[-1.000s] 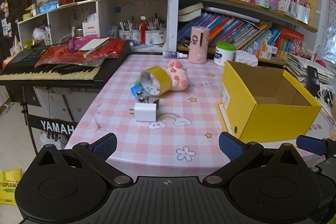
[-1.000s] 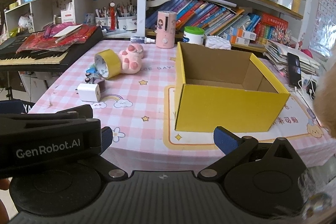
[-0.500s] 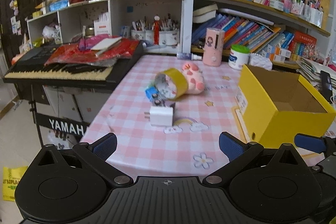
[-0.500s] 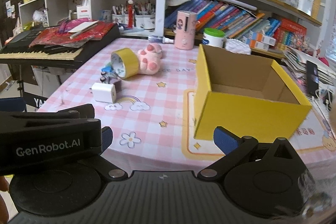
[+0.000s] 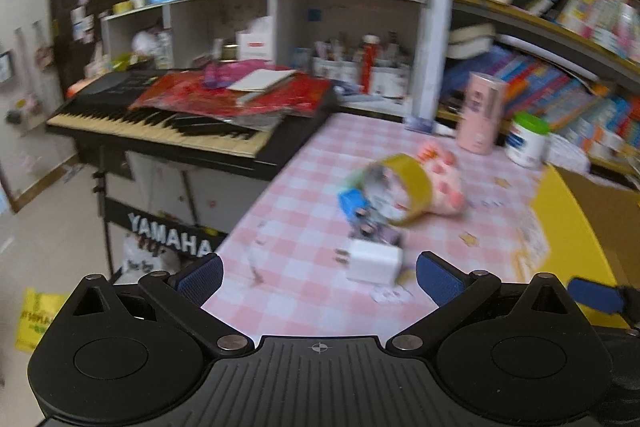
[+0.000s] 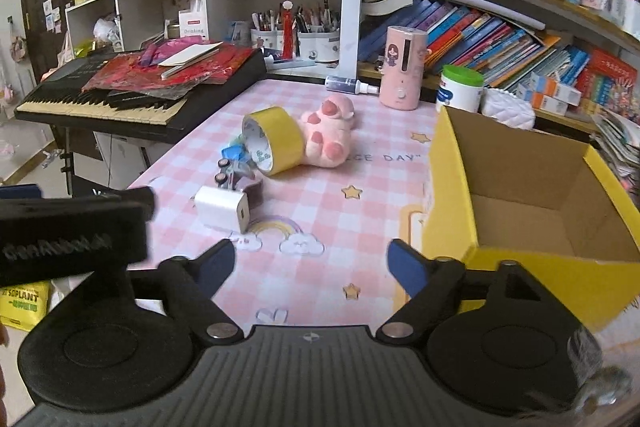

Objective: Organize objects
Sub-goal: 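Grasp the white charger plug with the left gripper while the right gripper grasps the grey toy car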

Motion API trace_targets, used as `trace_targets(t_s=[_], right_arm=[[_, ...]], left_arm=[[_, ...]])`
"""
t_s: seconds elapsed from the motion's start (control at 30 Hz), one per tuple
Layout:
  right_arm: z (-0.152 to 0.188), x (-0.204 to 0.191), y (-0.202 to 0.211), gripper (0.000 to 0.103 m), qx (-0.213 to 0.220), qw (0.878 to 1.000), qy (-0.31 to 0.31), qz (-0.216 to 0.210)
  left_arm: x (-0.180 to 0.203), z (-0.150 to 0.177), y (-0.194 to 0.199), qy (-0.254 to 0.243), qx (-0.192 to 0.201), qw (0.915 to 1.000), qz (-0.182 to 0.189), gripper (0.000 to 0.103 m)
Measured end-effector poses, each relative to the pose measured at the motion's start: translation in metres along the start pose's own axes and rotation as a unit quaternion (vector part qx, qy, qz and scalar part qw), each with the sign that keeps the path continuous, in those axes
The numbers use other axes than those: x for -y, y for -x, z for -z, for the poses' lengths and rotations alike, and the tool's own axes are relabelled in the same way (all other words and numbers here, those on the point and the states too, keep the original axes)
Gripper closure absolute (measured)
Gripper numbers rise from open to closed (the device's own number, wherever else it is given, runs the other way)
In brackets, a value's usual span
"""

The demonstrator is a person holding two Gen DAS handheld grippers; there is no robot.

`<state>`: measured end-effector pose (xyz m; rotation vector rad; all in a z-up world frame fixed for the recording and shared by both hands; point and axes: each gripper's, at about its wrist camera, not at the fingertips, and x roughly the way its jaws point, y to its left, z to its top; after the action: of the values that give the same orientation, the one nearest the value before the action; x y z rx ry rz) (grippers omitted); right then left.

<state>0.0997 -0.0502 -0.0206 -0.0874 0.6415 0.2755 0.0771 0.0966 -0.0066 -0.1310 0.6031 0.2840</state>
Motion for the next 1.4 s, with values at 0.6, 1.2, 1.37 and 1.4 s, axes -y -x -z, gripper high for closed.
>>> trace_targets(t_s=[0.6,1.2,1.37,1.4], right_arm=[[-0.063,0.042,-0.064,0.021,0.058,0.996,-0.058,-0.035],[-0.074,0.037,-0.119,0.016,-0.005,0.997,-0.035,-0.072],[-0.076,0.018,-0.137,0.016,-0.028,0.993,-0.034,-0.105],[-0.076,0.013,-0.141,0.016,-0.032,0.993,-0.033,-0.112]], left_arm=[[0.045,-0.002,-0.114,-0.064,-0.082,0.9933,0.049,0.004],[0.034,0.003,-0.162,-0.052,-0.135,0.9871,0.068,0.037],[0.000,0.004,-0.142,-0.017,-0.142,0.9891,0.033,0.037],[-0.007,0.004,-0.139,-0.010,-0.143,0.9893,0.024,0.037]])
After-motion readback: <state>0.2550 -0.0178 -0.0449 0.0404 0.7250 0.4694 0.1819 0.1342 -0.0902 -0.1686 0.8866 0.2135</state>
